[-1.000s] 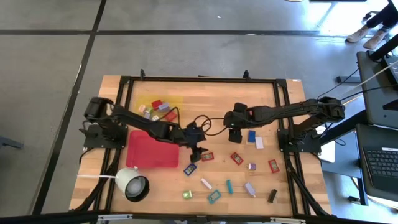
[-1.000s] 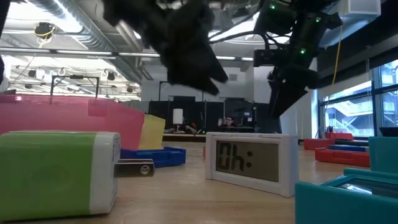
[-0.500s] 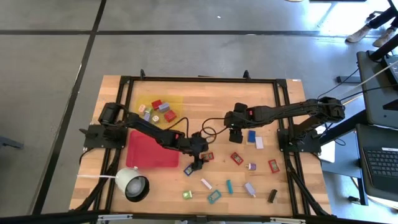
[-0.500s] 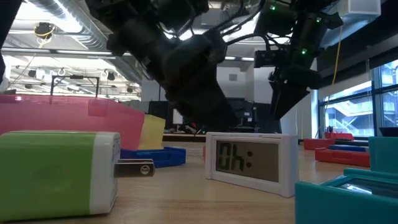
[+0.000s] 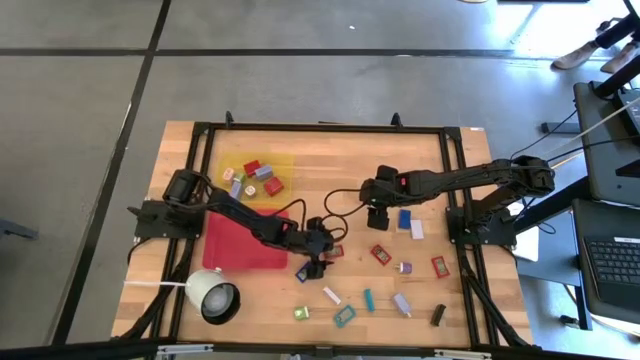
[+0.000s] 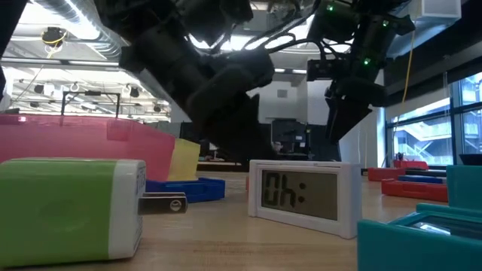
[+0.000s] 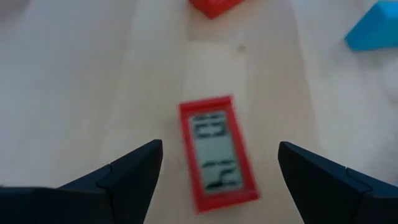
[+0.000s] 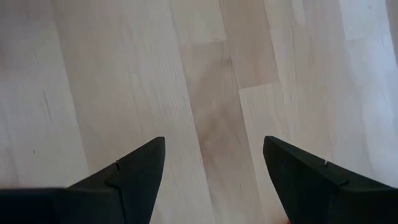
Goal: Pick & Place Office items
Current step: Put the red timer into the red bin
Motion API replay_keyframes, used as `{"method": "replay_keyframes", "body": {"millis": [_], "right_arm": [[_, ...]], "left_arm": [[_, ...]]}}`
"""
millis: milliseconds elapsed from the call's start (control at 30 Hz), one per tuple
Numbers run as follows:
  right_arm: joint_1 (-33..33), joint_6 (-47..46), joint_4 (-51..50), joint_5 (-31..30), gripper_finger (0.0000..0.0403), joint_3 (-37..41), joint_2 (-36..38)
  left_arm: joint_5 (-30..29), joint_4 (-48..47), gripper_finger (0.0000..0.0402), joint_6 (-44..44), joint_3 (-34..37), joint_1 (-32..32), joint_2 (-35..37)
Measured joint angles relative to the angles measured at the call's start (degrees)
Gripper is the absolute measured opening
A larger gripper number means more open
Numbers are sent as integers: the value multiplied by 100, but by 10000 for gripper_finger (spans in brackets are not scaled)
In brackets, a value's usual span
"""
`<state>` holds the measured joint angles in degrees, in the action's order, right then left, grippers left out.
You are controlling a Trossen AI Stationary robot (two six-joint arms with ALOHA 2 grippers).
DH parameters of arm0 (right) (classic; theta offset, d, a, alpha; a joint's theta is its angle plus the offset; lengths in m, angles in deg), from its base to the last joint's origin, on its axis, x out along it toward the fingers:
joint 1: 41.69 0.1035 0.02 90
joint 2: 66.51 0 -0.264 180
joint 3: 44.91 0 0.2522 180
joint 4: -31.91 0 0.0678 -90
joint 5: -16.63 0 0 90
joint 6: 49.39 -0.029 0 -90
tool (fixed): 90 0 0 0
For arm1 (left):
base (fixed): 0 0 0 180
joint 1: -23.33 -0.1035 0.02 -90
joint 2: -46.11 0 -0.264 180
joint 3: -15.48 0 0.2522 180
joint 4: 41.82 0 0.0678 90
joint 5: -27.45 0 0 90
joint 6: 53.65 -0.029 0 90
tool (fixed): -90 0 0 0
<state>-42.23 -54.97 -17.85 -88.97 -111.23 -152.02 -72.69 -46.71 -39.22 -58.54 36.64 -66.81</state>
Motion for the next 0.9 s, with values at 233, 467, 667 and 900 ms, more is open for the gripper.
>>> {"method": "replay_keyframes", "body": {"millis": [233, 467, 667, 900], "right_arm": [[0, 172, 69, 0, 274, 0, 0], [0, 177, 103, 0, 274, 0, 0], [0, 232, 103, 0, 274, 0, 0], [0, 303, 110, 0, 274, 0, 0]], "left_arm": [[43, -80, 318, 130, -6, 5, -150], [-218, -203, 276, 82, -12, -1, -153], [-236, -241, 187, 108, -12, -8, -149], [-133, -375, 150, 666, 14, -33, 135]]}}
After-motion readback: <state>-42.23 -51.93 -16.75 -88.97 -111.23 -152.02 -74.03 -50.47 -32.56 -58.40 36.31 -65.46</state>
